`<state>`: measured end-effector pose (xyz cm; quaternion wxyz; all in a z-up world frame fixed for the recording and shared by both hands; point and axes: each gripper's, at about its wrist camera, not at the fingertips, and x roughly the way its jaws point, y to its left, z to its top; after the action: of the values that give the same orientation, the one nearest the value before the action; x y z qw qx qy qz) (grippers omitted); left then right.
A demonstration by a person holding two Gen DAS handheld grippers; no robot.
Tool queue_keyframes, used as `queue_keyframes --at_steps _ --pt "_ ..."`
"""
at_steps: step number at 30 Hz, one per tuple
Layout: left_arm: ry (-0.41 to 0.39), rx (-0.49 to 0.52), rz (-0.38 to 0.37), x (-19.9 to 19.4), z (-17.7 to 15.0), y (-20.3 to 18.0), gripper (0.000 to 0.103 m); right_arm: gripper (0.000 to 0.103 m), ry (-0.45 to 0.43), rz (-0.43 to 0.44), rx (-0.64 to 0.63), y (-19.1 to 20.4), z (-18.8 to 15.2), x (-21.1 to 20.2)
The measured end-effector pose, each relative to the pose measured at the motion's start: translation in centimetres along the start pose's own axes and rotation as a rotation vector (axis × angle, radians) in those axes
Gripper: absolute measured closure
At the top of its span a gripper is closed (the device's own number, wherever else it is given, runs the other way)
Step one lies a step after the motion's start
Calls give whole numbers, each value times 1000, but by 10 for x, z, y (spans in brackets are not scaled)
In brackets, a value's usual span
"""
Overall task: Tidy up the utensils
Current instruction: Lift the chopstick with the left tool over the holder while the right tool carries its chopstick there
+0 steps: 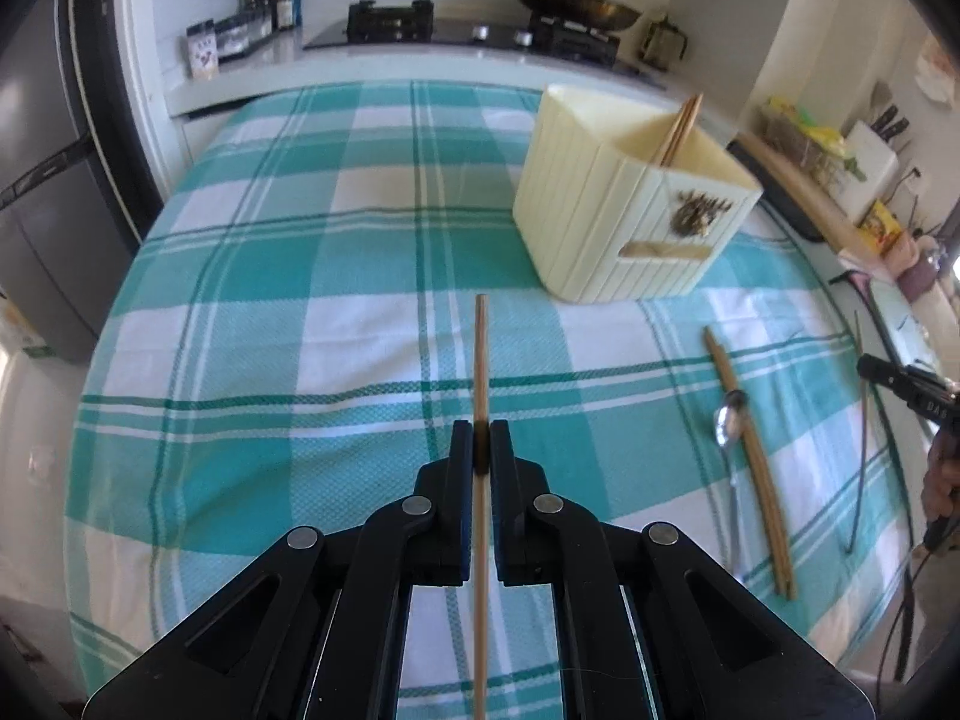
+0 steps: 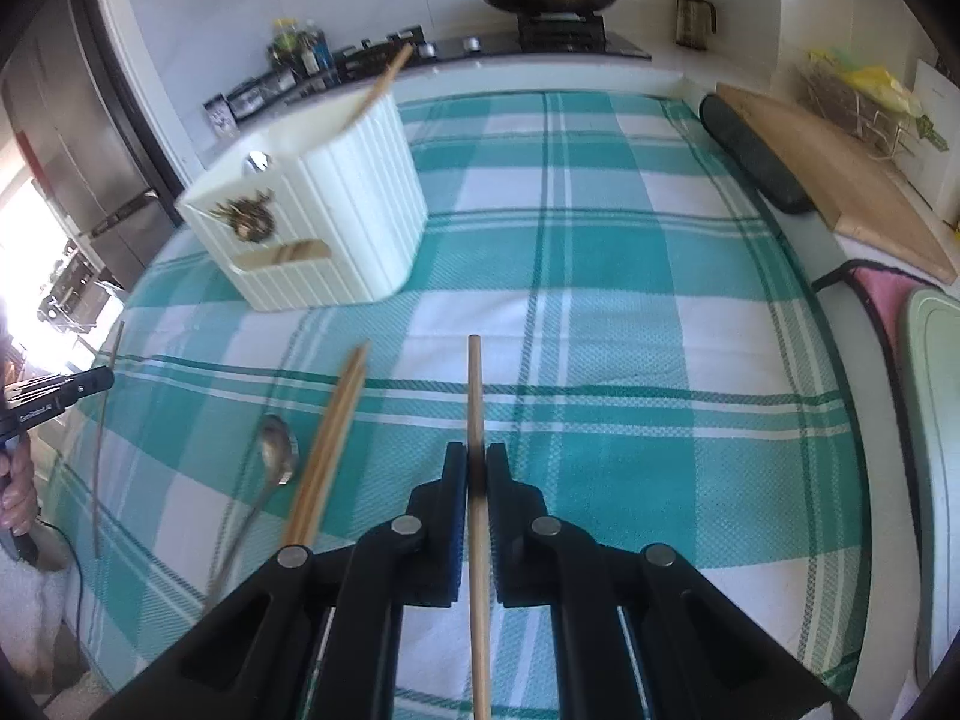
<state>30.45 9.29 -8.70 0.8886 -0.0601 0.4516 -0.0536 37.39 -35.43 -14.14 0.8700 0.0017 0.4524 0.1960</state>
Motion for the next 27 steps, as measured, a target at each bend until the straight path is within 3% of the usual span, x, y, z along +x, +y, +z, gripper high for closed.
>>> queue_keyframes --at_steps 6,15,21,27 --pt "-152 5 -74 -72 -1 -5 100 96 -160 55 -63 26 -5 -84" --pt "-255 22 -107 -116 3 -17 100 96 -305 59 -96 48 3 -130" --pt "-305 38 -110 -135 25 -19 100 96 -355 50 -117 55 39 -138" --pt "-413 39 -104 -159 83 -29 100 96 -391 41 -163 65 99 -143"
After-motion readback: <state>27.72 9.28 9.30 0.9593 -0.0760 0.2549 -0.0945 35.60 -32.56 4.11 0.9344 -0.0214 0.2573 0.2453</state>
